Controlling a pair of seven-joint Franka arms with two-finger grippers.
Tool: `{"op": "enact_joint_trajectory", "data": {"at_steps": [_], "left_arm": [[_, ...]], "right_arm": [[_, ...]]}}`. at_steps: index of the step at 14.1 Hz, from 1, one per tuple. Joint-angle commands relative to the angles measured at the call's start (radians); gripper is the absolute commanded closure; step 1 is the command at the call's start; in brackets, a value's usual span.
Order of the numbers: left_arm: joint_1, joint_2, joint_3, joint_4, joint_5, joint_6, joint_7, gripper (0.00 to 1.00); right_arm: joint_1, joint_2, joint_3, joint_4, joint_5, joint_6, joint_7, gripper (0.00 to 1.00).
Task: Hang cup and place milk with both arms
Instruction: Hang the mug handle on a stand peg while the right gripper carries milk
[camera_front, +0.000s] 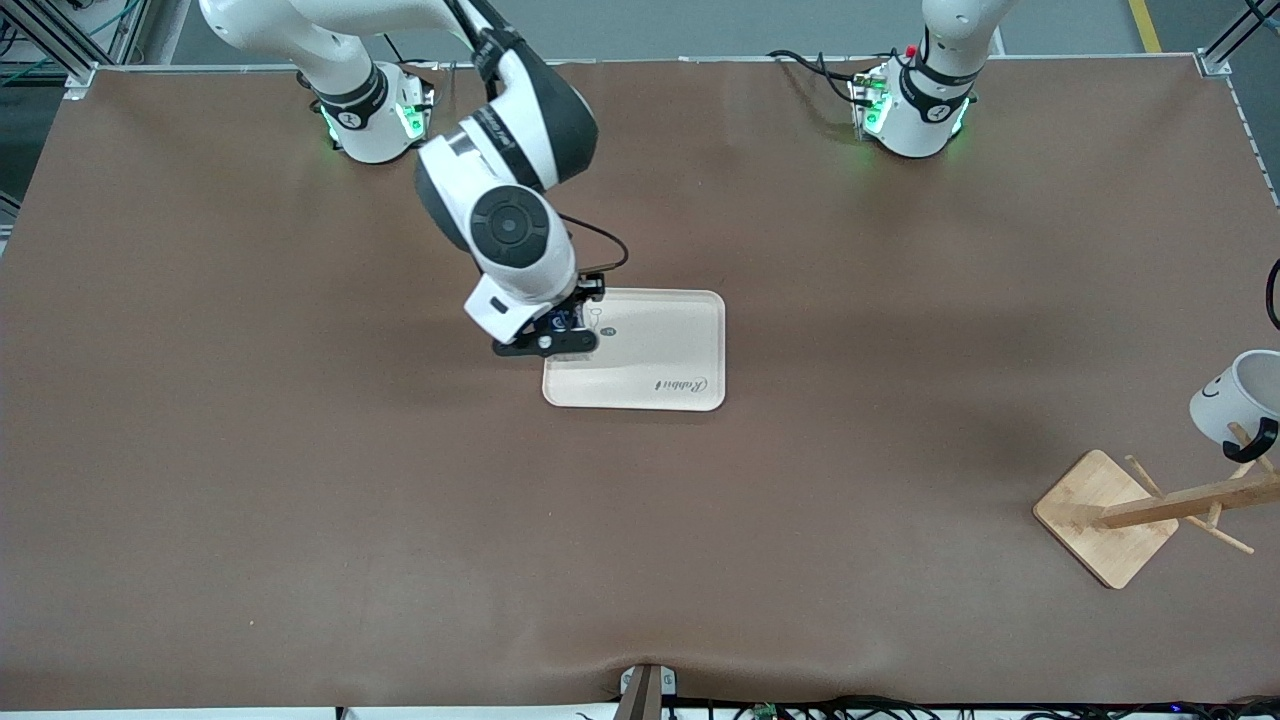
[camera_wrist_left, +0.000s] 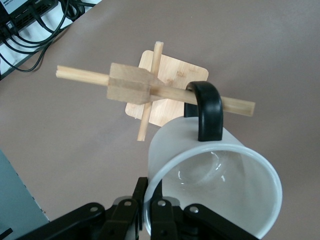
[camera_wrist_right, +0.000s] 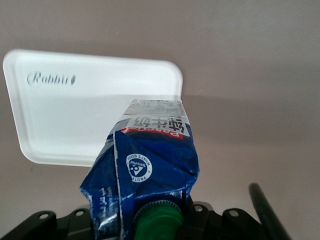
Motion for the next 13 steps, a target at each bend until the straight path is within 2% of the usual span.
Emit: {"op": "enact_joint_trajectory", "data": {"at_steps": [1,2,5,9,11,13], "left_arm": [[0.008,0.011,-0.005,0.023,0.011,0.002,0.01,0.36],[0.008,0.01,-0.005,0.023,-0.001,0.002,0.0,0.0],[0.008,0.001,-0.004,0.022,-0.073,-0.01,-0.045,0.0],[0.003,-0.036,-0.011,0.02,-0.073,-0.071,-0.18,0.0],[0.0,-0.059,-0.014,0.011,-0.075,-0.088,-0.267,0.0],[0.0,-0.07,-0.033,0.011,-0.075,-0.125,-0.325,0.0]], "right_arm": [[-0.103,-0.06,0.013,-0.003,-0.006,-0.084,-0.098,1.0],[-0.15,-0.085,0.013,-0.004,-0.008,-0.12,-0.153,1.0],[-0.281,-0.148,0.013,-0.032,-0.012,-0.154,-0.252,1.0],[-0.407,-0.238,0.012,-0.163,-0.089,-0.034,-0.385,1.0],[-0.476,-0.299,0.012,-0.287,-0.129,0.021,-0.482,1.0],[-0.549,-0.368,0.012,-0.438,-0.198,0.132,-0.563,1.0]]}}
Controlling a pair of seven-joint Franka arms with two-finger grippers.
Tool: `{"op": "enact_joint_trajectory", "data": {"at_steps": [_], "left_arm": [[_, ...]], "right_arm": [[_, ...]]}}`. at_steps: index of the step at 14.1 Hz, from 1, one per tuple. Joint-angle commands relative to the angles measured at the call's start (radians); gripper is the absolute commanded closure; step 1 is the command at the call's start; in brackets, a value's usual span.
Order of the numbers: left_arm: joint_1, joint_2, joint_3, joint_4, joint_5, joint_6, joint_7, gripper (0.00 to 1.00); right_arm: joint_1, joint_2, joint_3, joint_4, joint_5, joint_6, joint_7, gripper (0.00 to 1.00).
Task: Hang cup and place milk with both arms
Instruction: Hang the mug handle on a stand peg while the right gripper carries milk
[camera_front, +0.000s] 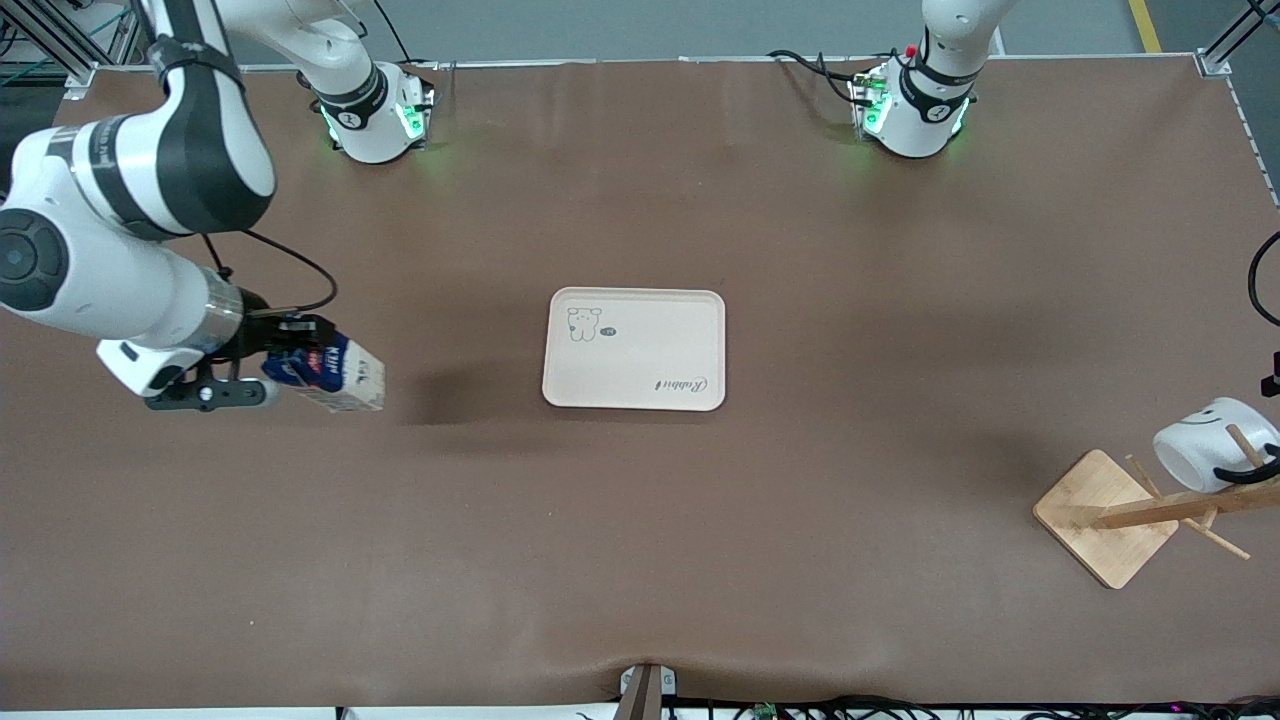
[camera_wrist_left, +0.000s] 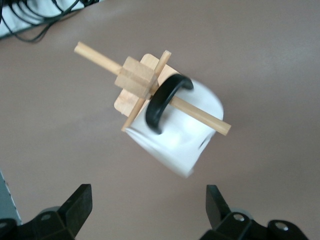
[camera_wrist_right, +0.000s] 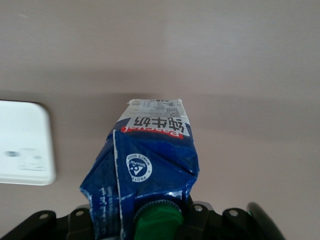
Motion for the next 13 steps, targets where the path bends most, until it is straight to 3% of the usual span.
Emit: {"op": "enact_joint_trajectory", "data": {"at_steps": [1,7,13], "left_arm": [[0.003,-0.041,-0.024,-0.01,-0.015,-0.056,-0.087,0.0],[0.003,-0.08,-0.098,-0.011,-0.021,-0.152,-0.365,0.0],[0.003,-0.107,-0.207,-0.01,-0.014,-0.211,-0.598,0.0]], "right_arm": [[-0.094,-0.133,0.021,-0.239,-0.062,0.149,-0.1,1.0],[-0.268,-0.136,0.022,-0.423,-0.062,0.288,-0.272,1.0],[-0.279,-0.138,0.022,-0.506,-0.062,0.336,-0.258,1.0]]}}
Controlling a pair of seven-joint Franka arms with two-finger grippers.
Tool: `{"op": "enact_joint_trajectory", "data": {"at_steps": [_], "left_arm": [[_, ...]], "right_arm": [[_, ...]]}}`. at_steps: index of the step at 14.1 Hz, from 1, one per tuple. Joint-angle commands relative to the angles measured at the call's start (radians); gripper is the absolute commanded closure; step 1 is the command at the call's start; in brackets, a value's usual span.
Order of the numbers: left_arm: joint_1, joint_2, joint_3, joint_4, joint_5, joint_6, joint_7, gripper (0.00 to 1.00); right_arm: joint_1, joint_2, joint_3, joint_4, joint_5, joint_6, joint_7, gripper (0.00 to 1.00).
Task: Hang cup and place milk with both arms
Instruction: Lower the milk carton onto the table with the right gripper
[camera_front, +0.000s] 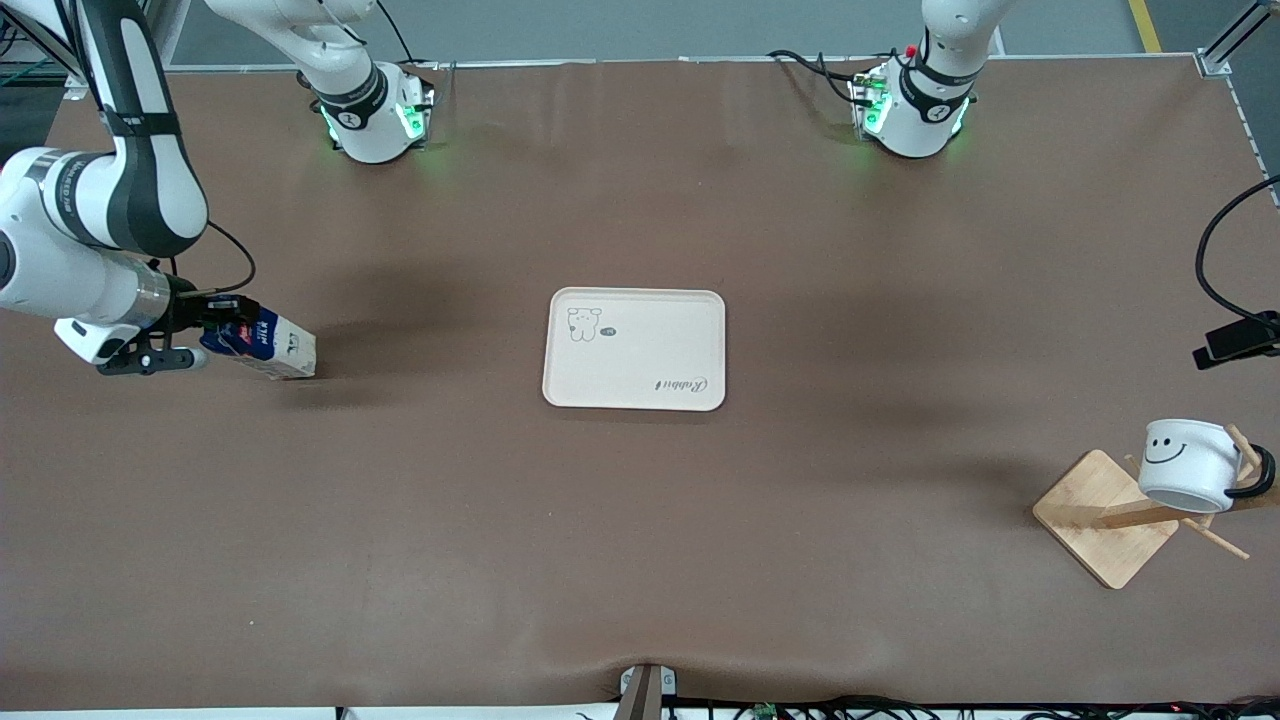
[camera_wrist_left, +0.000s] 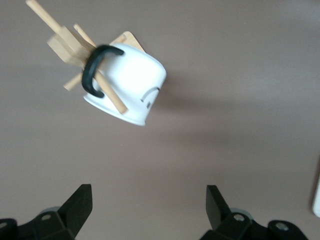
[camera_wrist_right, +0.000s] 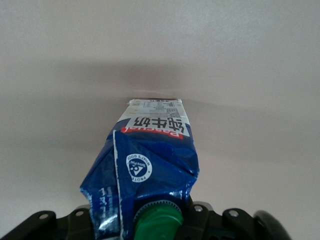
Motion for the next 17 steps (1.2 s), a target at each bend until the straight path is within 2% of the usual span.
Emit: {"op": "enact_joint_trajectory", "data": {"at_steps": [1,4,5,6,13,15,17], "left_arm": [[0.009,-0.041,-0.039,-0.011,-0.01,-0.037,-0.091,0.0],[0.009,-0.053,-0.056,-0.011,-0.004,-0.066,-0.108,0.0],[0.009,-0.055,-0.061,-0.011,-0.003,-0.066,-0.104,0.0],[0.01,-0.062,-0.073,-0.01,-0.003,-0.069,-0.104,0.0],[0.01,-0.078,-0.144,-0.008,-0.006,-0.123,-0.112,0.0],[0.002,-0.1,-0.145,-0.011,-0.015,-0.123,-0.112,0.0],[-0.072,-0.113,-0.11,-0.016,-0.009,-0.123,-0.116,0.0]], "right_arm": [[-0.021,-0.044,0.017,-0.086,-0.018,0.081,0.009,1.0],[-0.067,-0.036,0.019,-0.115,-0.018,0.139,0.005,1.0],[-0.067,-0.036,0.019,-0.12,-0.018,0.144,0.003,0.44],[-0.067,-0.035,0.019,-0.123,-0.018,0.147,0.003,0.0],[-0.061,-0.038,0.02,-0.118,-0.018,0.119,-0.004,0.0],[-0.058,-0.039,0.027,-0.094,-0.015,0.037,-0.003,0.0],[-0.033,-0.035,0.027,-0.056,-0.006,-0.052,-0.004,0.0]]}}
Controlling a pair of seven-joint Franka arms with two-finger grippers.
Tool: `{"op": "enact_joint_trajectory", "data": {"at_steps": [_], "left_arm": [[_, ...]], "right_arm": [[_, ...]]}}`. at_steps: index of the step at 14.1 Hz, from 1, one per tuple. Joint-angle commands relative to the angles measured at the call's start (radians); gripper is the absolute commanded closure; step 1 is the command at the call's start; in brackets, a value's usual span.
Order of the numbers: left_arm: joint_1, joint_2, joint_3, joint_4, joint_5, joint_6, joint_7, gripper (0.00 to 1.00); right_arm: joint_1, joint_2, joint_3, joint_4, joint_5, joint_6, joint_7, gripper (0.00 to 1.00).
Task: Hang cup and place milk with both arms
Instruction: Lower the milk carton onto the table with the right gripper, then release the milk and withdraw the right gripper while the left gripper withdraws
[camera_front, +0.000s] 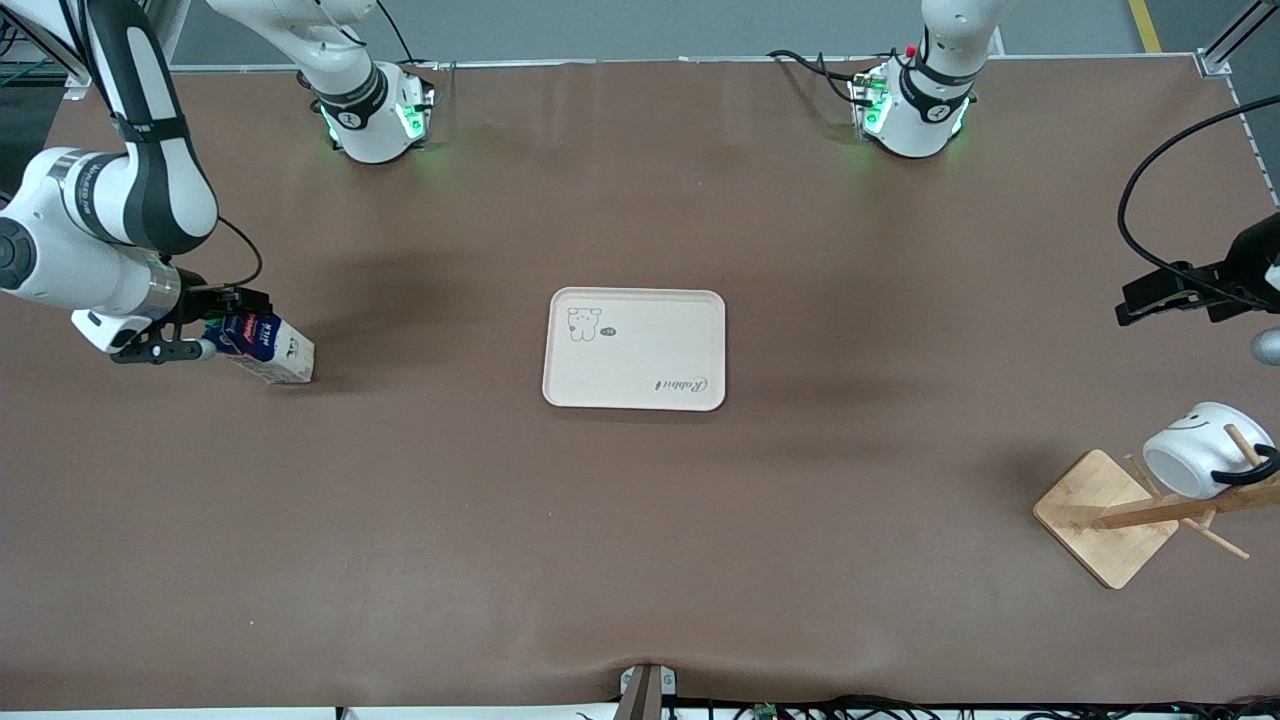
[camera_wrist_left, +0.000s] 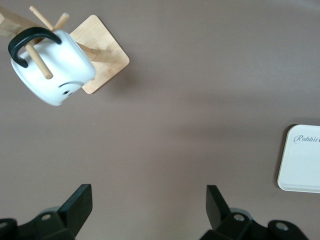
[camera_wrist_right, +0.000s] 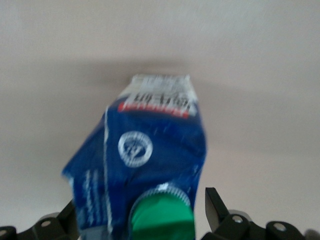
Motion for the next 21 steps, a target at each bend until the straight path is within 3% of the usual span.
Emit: {"op": "enact_joint_trajectory", "data": {"at_steps": [1,3,5,8,10,11,15,21], "left_arm": [[-0.126,-0.055,0.089,-0.016,-0.007,-0.012,-0.031,0.0],[-0.292,-0.078,0.239,-0.016,-0.021,-0.031,-0.029,0.0],[-0.415,-0.092,0.343,-0.017,-0.027,-0.038,-0.031,0.0],[-0.522,-0.128,0.459,-0.049,-0.053,-0.028,-0.042,0.0],[-0.629,-0.168,0.624,-0.089,-0.13,-0.002,-0.028,0.0],[-0.66,-0.191,0.672,-0.115,-0.151,0.015,-0.028,0.0],[-0.667,-0.299,0.691,-0.276,-0.153,0.115,-0.028,0.0],[-0.661,-0.302,0.682,-0.261,-0.15,0.104,-0.025,0.0]], "right_arm": [[0.023,-0.025,0.011,0.061,-0.005,-0.081,-0.004,0.0],[0.035,-0.016,0.013,0.179,-0.014,-0.185,-0.004,0.0],[0.034,0.041,0.013,0.347,-0.014,-0.328,-0.021,0.0],[0.023,0.145,0.01,0.625,-0.016,-0.5,-0.1,0.0],[0.025,0.193,0.01,0.763,-0.02,-0.563,-0.099,0.0],[0.02,0.197,0.008,0.806,-0.016,-0.565,-0.1,0.0],[0.001,0.236,0.005,1.013,-0.013,-0.543,-0.102,0.0],[0.005,0.164,0.005,0.968,-0.01,-0.686,-0.113,0.0]]}}
